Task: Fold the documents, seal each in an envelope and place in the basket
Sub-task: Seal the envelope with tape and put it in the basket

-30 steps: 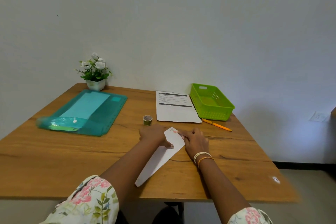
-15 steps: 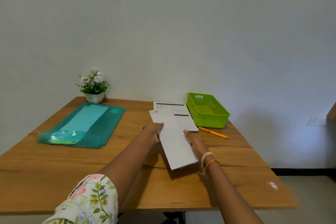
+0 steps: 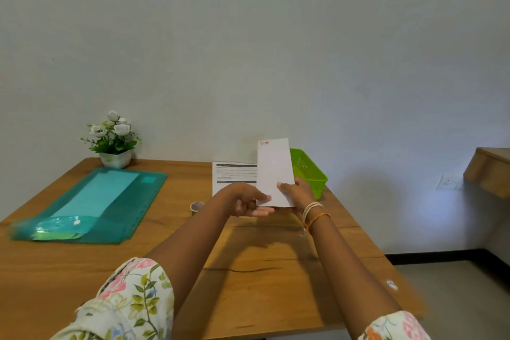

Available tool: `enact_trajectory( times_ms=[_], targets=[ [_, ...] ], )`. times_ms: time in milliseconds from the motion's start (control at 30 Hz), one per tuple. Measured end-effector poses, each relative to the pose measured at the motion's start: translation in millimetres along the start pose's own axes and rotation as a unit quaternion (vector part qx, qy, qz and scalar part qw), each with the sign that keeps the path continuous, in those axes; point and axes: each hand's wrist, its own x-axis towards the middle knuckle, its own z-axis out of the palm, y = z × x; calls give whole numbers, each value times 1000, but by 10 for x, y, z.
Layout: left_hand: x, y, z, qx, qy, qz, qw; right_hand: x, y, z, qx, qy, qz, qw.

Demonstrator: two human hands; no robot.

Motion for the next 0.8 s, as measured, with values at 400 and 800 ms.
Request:
enact_trajectory(
  times_ms=[400, 800],
  targets=[
    [674, 408, 449, -51, 61, 139, 987, 568, -261, -274, -15, 70, 83, 994],
    [1341, 444, 444, 74, 80, 190, 976, 1330, -124, -467, -157, 128, 102, 974]
  ],
)
